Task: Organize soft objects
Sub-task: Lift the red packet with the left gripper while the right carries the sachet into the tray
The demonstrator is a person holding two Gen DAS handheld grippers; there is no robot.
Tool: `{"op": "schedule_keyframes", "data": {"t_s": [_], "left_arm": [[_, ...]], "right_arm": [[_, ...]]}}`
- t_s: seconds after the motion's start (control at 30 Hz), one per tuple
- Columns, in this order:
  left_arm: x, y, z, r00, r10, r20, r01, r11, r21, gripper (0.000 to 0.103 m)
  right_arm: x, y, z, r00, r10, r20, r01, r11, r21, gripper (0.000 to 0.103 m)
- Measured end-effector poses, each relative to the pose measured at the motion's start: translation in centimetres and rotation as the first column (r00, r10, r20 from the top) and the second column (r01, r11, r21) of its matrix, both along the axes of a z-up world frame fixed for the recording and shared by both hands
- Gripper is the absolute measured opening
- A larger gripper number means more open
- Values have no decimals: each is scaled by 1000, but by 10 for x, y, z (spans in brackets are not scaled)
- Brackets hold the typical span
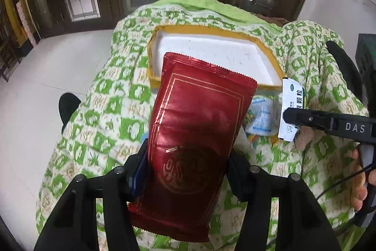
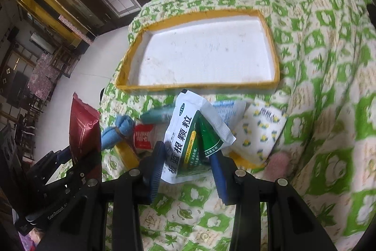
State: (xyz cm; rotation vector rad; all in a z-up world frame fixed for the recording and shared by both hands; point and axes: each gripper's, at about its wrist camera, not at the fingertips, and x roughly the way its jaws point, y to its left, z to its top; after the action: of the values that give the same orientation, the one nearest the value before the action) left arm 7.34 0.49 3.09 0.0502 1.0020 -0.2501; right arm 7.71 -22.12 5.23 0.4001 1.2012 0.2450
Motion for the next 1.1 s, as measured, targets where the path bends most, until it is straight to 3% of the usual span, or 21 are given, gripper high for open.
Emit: {"op": "schedule_keyframes", "data": {"t_s": [0.33, 1.1], "left_arm": [[36, -14, 12, 1000, -1, 14, 1, 1000, -10, 57], [110, -33, 17, 999, 7, 36, -7, 1000, 21, 57]], "right_arm": [[24, -9, 17, 999, -12, 40, 14, 999, -32, 41], [89, -17, 12, 998, -35, 43, 38, 995, -91, 41]]}}
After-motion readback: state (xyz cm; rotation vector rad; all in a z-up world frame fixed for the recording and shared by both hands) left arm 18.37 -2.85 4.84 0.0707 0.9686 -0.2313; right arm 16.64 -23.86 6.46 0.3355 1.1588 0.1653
